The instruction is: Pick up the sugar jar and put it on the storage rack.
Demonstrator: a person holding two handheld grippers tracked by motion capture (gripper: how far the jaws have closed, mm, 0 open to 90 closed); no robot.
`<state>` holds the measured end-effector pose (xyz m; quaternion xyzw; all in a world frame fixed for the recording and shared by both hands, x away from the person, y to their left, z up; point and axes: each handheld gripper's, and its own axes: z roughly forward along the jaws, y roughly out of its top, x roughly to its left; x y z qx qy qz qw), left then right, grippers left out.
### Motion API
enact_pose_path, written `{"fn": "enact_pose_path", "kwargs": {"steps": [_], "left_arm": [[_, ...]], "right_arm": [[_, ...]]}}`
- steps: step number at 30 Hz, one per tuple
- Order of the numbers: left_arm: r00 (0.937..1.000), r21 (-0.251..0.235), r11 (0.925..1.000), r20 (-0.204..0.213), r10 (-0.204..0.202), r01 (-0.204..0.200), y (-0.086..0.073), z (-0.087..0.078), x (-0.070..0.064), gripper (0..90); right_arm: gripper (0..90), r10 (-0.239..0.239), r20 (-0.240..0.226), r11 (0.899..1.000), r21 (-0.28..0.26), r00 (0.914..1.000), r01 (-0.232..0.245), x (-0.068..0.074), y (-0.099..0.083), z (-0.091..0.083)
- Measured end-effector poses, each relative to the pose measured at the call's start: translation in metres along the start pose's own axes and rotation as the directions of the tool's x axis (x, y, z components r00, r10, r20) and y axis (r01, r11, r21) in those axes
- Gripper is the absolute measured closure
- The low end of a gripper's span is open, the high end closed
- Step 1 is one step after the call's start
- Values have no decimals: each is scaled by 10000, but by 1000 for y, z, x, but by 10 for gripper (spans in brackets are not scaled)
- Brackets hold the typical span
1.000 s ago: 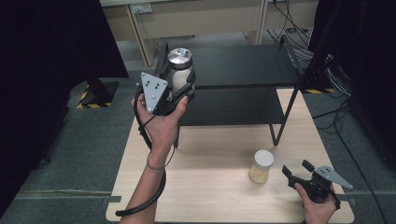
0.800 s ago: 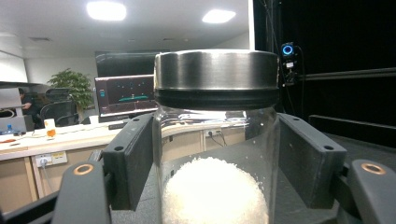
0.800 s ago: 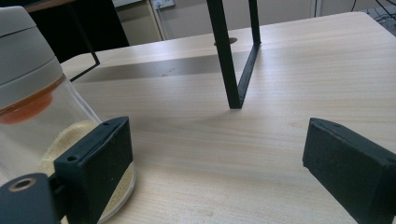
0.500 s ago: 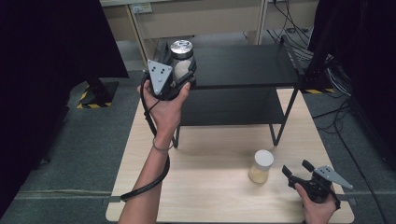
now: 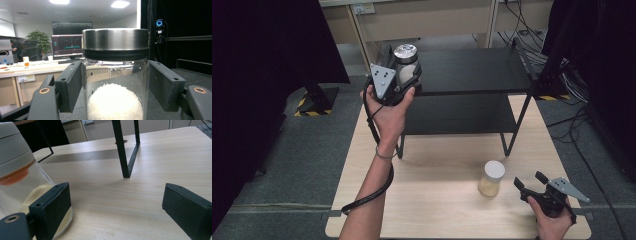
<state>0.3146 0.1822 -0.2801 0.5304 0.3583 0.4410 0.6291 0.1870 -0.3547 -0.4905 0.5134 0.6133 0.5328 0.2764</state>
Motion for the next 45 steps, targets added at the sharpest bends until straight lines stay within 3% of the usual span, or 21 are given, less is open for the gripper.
{"fn": "enact_pose_path", "kwargs": {"steps": [4,7,20,30,45], "left_arm": [[9998,3,9999,143,-110,110,0,0,5,290],[9996,-92,9997,177,-235,237,0,-1,8,209],[9984,-667,9976,516,220,-186,-3,-24,6,143],[9956,-1170,9929,877,335,-231,-31,-58,7,122],[9914,-1031,9932,1132,661,-544,-65,-87,4,119]], "right_arm": [[86,26,-17,10000,-16,10000,-26,0,0,0],[86,34,-9,10000,-22,10000,-34,0,0,0],[86,33,-7,10000,3,10000,-33,0,0,0],[85,17,8,10000,3,10000,-17,0,0,0],[85,1,13,10000,8,10000,-1,1,0,1]]}}
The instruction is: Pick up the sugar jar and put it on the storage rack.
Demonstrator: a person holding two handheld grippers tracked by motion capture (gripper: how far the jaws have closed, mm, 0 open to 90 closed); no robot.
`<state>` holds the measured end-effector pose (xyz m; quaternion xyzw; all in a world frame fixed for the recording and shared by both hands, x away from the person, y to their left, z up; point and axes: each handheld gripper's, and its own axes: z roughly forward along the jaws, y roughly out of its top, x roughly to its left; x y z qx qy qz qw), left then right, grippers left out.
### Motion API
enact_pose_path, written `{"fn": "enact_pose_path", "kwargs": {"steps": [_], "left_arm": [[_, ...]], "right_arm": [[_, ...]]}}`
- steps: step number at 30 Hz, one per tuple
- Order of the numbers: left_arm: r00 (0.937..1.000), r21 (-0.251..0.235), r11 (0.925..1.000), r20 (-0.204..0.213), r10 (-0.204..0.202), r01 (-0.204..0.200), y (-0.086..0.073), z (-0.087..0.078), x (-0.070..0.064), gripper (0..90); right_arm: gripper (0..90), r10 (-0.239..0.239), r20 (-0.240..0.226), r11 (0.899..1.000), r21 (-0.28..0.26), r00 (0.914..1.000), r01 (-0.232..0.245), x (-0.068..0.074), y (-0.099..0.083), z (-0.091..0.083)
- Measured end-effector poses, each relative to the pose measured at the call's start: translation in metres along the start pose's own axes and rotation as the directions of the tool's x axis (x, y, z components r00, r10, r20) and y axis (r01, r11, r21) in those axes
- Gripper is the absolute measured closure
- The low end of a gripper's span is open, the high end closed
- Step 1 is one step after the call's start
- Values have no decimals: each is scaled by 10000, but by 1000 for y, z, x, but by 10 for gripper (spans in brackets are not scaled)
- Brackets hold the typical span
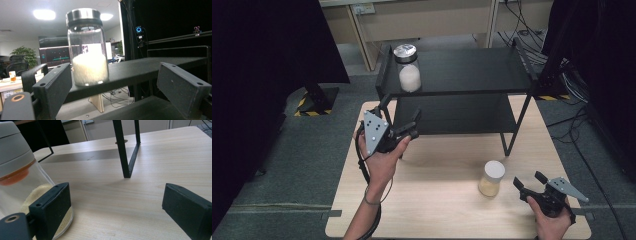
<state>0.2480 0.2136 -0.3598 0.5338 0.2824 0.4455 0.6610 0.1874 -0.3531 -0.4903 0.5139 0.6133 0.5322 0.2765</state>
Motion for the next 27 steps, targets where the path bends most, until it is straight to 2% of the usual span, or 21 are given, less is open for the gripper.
{"fn": "enact_pose_path", "kwargs": {"steps": [8,15,27], "left_arm": [[10000,279,9996,-21,-38,39,-23,-14,-4,114],[9994,508,9981,10,-347,346,-48,-28,-3,113],[9979,1122,9916,-33,-646,646,-87,-48,-11,108]], "right_arm": [[85,0,7,10000,-18,10000,0,0,0,0],[86,-20,10,10000,-1,10000,20,0,0,0],[85,-23,-15,10000,-9,10000,23,1,0,0]]}}
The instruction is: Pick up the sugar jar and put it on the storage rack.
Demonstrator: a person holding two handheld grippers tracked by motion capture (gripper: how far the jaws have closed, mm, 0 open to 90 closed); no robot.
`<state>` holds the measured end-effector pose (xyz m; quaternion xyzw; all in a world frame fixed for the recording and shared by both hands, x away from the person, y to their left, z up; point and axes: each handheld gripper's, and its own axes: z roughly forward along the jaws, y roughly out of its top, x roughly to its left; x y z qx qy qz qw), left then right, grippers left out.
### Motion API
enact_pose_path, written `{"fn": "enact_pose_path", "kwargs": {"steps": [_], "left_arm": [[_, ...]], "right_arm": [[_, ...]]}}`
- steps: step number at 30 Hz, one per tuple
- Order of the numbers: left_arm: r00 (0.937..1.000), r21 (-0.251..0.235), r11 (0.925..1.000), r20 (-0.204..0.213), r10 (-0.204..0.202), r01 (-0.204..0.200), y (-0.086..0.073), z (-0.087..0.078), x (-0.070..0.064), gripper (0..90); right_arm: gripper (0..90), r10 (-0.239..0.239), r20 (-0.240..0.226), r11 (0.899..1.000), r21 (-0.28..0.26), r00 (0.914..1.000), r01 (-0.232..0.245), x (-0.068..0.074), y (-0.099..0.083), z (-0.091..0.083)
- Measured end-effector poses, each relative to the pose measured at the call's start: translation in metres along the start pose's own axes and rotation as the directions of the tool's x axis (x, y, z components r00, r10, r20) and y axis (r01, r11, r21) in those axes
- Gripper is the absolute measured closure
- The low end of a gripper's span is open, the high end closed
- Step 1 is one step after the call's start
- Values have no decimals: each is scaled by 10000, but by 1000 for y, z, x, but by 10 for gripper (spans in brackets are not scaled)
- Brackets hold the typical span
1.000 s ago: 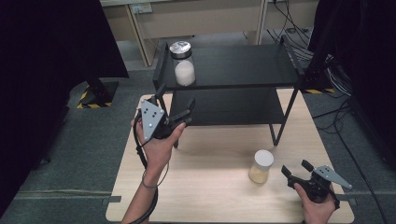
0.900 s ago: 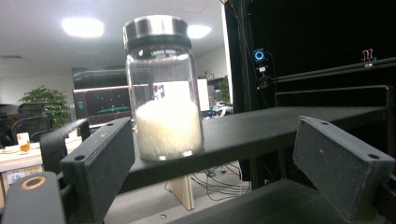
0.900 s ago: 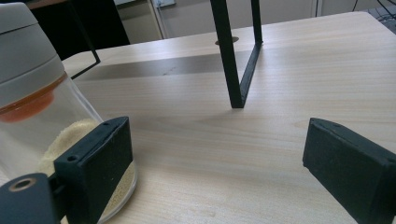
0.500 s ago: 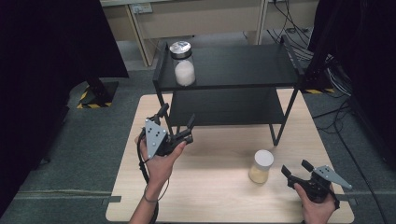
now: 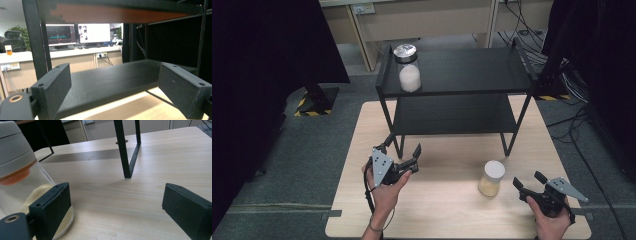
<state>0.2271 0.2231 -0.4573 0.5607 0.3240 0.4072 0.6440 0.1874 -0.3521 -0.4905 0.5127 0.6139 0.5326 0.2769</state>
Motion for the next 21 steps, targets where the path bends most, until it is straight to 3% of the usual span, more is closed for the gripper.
{"fn": "enact_pose_path", "kwargs": {"steps": [11,21], "left_arm": [[9997,606,9979,-79,-237,242,-25,-7,-3,106],[9986,1591,9859,-78,-514,520,-52,-10,-5,103]], "right_arm": [[86,22,-14,10000,1,10000,-22,0,0,0],[85,29,-20,10000,-14,10000,-29,-1,0,0]]}}
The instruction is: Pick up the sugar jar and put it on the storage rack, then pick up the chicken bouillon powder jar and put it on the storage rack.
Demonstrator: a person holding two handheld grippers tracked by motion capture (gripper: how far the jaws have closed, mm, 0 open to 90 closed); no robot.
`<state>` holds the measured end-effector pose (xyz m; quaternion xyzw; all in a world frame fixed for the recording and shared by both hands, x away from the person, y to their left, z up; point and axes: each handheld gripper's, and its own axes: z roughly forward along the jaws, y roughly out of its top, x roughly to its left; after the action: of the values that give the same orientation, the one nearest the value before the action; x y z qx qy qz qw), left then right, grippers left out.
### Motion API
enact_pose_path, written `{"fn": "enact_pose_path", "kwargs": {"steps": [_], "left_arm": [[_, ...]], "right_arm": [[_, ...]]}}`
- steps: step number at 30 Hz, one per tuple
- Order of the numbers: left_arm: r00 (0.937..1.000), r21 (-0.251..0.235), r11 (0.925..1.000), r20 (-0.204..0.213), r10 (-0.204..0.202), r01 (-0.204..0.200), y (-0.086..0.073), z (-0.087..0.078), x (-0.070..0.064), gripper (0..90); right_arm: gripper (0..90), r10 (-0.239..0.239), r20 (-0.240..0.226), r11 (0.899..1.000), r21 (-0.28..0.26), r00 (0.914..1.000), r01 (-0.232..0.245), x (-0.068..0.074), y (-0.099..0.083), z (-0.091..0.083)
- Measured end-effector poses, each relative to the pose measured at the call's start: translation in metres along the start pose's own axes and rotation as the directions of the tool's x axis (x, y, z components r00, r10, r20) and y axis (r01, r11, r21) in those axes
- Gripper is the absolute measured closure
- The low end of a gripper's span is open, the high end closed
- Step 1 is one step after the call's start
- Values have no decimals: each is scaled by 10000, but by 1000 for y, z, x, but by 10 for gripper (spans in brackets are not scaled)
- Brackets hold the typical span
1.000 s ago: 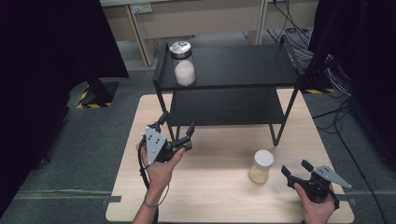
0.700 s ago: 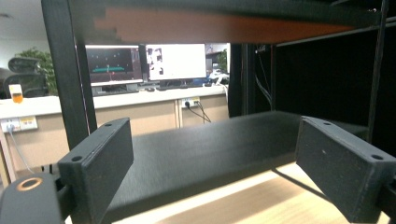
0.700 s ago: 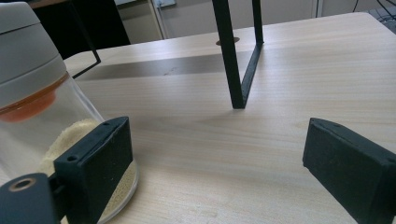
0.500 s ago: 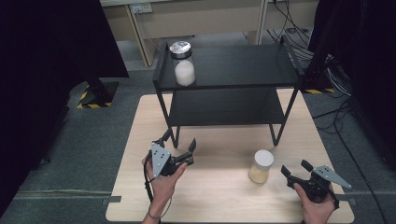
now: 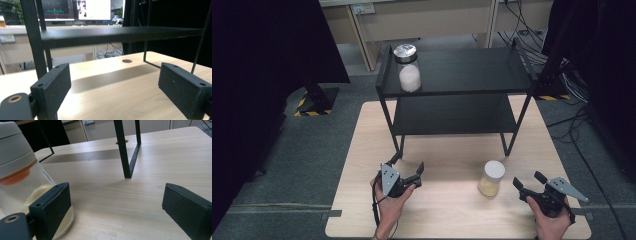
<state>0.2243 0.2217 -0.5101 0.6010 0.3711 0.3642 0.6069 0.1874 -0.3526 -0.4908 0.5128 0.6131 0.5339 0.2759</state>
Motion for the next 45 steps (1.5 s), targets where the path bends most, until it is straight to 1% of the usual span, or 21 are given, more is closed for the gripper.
{"fn": "enact_pose_path", "kwargs": {"steps": [3,4,7,11,20,27,45], "left_arm": [[10000,256,9997,-2,-67,67,-6,1,0,102],[9999,317,9994,3,-146,145,-7,1,0,102],[9998,432,9989,46,-199,196,-11,2,1,102],[9992,542,9978,91,-389,384,-17,3,4,102],[9989,838,9954,62,-462,455,-22,6,4,101],[9985,840,9950,62,-541,534,-22,6,5,101],[9986,838,9951,47,-523,517,-22,6,5,102]], "right_arm": [[85,-11,-12,10000,16,10000,11,0,0,0],[85,-19,-14,10000,13,10000,19,0,0,0],[86,-37,-19,10000,20,10000,37,0,0,0],[85,-30,-35,10000,33,10000,30,0,1,0],[85,-53,-39,10000,45,10000,54,0,1,0],[85,-75,-42,10000,55,10000,75,0,1,0],[83,-111,-99,9999,64,9999,112,-1,1,1]]}}
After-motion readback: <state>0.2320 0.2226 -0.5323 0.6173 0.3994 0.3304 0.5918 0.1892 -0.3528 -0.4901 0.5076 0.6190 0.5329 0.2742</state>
